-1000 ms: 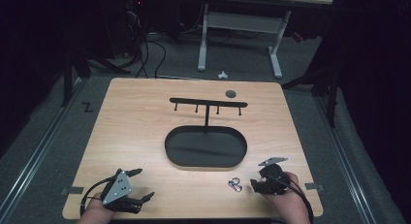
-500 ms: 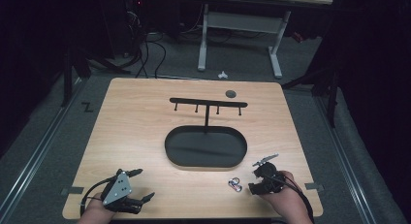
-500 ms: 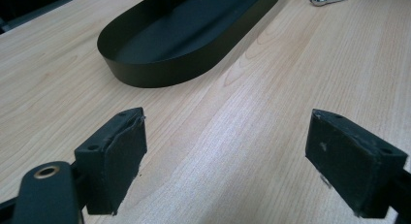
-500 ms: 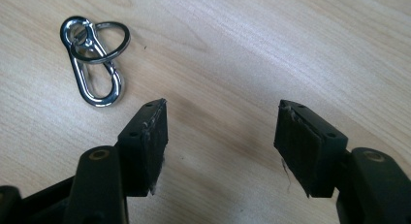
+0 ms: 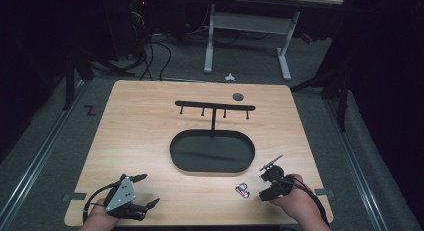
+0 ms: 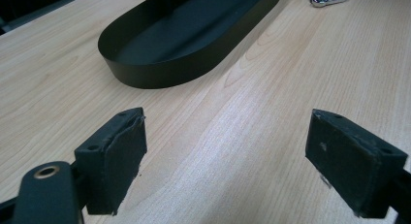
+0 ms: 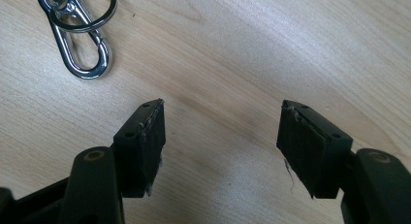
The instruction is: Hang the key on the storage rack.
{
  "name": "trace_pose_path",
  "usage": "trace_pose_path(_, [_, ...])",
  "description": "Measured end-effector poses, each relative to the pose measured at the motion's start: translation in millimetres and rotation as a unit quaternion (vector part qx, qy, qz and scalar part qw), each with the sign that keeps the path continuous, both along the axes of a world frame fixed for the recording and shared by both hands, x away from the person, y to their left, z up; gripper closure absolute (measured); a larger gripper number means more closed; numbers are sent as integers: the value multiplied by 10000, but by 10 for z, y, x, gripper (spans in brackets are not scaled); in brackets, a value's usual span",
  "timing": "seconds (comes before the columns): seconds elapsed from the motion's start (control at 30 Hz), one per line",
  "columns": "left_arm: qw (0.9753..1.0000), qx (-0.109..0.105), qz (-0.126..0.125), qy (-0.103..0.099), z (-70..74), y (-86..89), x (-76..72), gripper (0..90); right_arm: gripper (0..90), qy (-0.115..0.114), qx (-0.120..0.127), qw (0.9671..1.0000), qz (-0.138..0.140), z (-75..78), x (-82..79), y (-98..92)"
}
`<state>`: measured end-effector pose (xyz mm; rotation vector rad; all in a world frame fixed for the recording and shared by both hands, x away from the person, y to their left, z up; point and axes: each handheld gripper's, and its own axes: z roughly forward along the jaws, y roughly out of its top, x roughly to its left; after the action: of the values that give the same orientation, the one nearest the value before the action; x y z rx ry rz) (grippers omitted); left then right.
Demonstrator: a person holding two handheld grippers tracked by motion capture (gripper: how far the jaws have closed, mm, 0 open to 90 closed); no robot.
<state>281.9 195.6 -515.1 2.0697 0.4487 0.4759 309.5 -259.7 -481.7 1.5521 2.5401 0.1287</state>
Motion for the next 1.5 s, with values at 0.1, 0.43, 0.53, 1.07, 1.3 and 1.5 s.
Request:
trace_pose_path(0.1, [10000, 13, -14, -7, -1, -2, -3, 153, 342, 85, 20, 10000, 0, -8, 14, 11])
trace_pose_path(0.43, [10000, 8, -12, -2, -1, -3, 0, 153, 220, 16, 261, 9996, -60, 117, 86, 133])
trace_pose_path(0.53, [10000, 17, -22, -8, -2, -5, -2, 153, 195, -30, 436, 9990, -105, 136, 114, 221])
trace_pose_path(1.07, [10000, -2, -22, -20, 7, 4, -6, 153, 469, 325, 761, 9966, 23, -47, 243, 569])
trace_pose_path(1.3, [10000, -7, -23, -22, 9, 5, -6, 153, 582, 319, 798, 9963, 28, -65, 239, 575])
trace_pose_path(1.5, [10000, 6, -31, -16, 7, 0, -7, 153, 608, 247, 705, 9971, 119, -45, 225, 567])
